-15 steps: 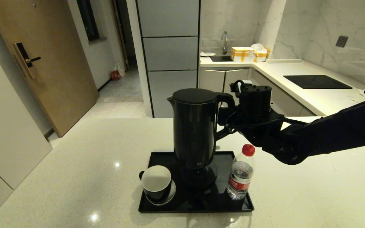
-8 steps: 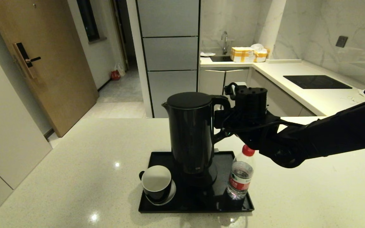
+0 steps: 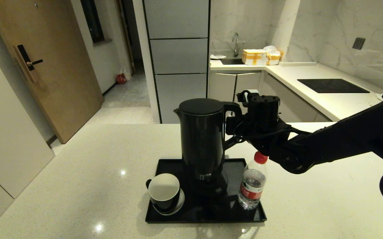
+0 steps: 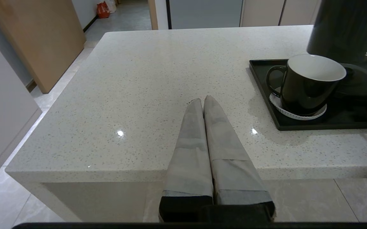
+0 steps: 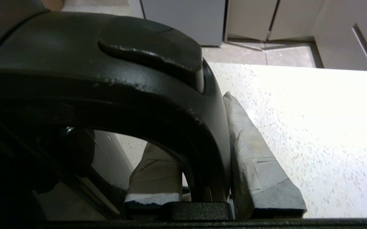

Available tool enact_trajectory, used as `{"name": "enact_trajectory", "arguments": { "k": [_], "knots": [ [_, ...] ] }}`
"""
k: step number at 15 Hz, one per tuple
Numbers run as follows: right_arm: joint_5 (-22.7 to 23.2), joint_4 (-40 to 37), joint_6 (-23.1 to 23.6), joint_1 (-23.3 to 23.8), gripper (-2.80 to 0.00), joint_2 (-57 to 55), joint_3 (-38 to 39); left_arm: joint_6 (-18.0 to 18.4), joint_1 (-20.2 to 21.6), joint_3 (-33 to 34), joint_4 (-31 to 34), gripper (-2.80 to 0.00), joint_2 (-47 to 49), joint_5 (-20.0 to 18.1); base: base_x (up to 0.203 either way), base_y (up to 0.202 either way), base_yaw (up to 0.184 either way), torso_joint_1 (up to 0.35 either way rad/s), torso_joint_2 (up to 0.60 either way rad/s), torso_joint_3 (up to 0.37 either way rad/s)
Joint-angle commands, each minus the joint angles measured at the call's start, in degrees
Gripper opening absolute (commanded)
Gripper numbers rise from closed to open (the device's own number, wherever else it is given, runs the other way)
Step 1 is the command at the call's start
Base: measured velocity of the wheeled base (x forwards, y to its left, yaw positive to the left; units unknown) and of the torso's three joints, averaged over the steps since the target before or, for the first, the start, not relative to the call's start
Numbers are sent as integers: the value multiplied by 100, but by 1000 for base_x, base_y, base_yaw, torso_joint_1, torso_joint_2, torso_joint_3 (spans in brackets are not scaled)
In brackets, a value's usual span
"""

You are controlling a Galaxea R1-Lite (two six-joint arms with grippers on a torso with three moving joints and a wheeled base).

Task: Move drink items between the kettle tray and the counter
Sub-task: Return the kettle to its original position

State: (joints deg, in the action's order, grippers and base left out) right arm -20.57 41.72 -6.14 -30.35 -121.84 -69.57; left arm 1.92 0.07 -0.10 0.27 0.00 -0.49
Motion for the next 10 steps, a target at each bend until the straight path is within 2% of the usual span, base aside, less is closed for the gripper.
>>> {"name": "enact_trajectory", "arguments": {
  "k": [1, 5, 10],
  "knots": [
    [111, 167, -15, 142, -280, -42, 30, 1, 1, 1, 0, -280, -4, 1, 0, 0, 0, 0, 0, 0],
    [303, 344, -27, 168, -280, -101, 73, 1, 1, 1, 0, -280, -8, -4, 0, 0, 0, 0, 0, 0],
    [769, 663, -36, 289, -280, -292, 184, 1, 1, 1, 0, -280, -9, -4, 0, 0, 0, 0, 0, 0]
  ]
}}
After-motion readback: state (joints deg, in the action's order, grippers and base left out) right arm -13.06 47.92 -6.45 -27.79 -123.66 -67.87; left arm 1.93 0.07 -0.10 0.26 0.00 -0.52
